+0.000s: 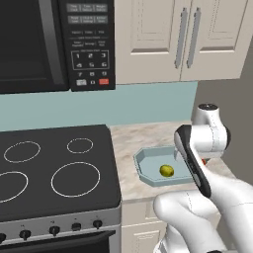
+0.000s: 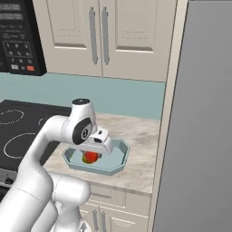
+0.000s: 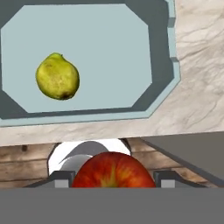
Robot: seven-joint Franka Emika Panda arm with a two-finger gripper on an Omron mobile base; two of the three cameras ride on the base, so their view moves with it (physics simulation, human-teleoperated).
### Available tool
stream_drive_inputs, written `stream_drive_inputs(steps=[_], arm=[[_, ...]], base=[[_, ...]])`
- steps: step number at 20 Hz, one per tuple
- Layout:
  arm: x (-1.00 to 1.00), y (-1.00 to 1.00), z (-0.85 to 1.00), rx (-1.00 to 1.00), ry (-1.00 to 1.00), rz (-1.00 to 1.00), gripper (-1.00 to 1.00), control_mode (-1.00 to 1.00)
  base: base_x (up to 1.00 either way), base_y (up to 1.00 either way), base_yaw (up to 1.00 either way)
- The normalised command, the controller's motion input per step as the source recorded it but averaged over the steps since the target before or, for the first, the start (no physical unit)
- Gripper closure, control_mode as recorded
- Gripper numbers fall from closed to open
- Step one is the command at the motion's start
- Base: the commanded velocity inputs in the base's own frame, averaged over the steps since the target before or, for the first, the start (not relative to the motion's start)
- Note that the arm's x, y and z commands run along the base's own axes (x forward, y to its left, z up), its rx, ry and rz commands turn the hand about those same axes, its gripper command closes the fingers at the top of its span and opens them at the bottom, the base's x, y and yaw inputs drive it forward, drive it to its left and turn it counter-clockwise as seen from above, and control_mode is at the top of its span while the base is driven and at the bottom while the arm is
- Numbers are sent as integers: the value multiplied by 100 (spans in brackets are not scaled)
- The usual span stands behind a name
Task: Pick the apple and pear from the fridge and place them inside the tupperware on the counter.
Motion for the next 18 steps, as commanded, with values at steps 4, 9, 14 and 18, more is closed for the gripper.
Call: stream_drive_inputs(steps=[4, 9, 14, 18], arm=[[44, -7, -34, 0, 14, 0, 100, -100], [42, -7, -37, 0, 8, 0, 100, -100], [27, -11, -39, 0, 0, 0, 100, -100], [13, -11, -42, 0, 0, 0, 100, -100]], base=[[0, 0, 0], [0, 0, 0], [0, 0, 0], [0, 0, 0]])
